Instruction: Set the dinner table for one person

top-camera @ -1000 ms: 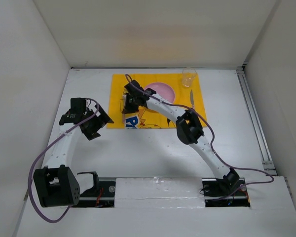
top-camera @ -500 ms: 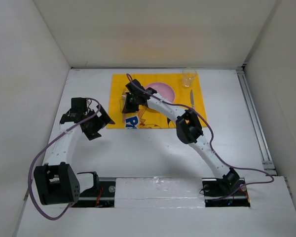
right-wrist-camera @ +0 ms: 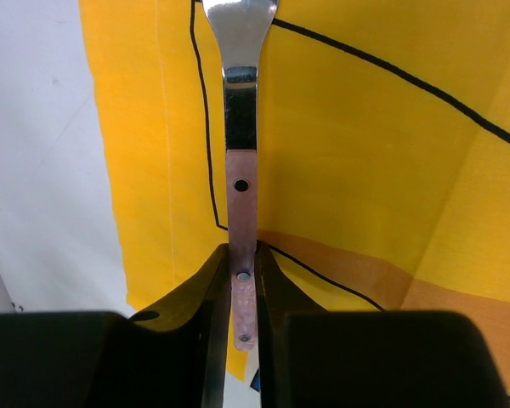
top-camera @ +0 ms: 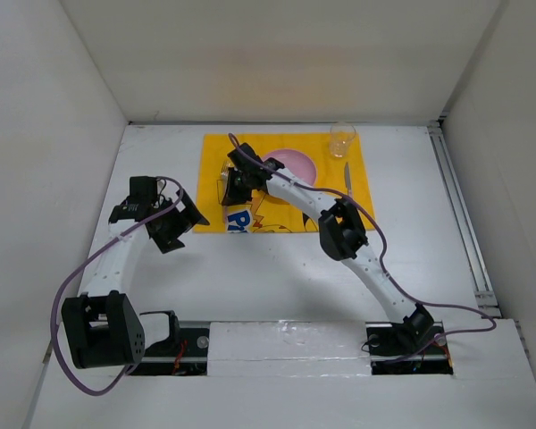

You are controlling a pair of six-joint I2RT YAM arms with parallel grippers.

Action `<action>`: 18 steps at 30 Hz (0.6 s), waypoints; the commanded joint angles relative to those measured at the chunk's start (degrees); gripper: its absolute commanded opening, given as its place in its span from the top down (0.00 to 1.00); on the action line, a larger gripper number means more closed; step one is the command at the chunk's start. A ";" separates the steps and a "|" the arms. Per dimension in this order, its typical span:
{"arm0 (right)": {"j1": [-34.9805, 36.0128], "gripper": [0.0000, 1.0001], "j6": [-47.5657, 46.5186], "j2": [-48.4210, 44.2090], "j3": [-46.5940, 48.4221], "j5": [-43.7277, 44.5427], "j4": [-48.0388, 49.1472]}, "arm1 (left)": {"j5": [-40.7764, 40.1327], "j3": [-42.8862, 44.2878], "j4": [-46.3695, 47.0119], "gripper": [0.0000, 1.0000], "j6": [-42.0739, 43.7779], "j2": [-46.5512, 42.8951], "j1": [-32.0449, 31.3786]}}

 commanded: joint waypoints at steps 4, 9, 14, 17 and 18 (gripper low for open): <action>0.42 0.76 -1.44 0.81 1.99 0.65 -1.48 | 2.14 0.32 1.58 0.00 1.76 -0.04 0.03; 0.42 0.54 -1.44 0.81 1.46 0.64 -1.48 | 2.14 -0.21 1.58 0.00 1.76 -0.04 0.03; -0.10 0.45 -0.21 -0.51 -0.38 -1.11 -0.16 | 2.67 -0.21 1.58 0.00 2.29 -0.04 0.03; -0.11 0.22 1.46 -4.37 -4.77 -1.91 2.64 | 2.67 0.84 1.06 0.00 2.81 -0.04 0.03; -0.11 0.20 1.98 -5.77 -5.91 -1.91 3.17 | 2.67 1.46 0.53 0.00 2.82 -0.04 0.03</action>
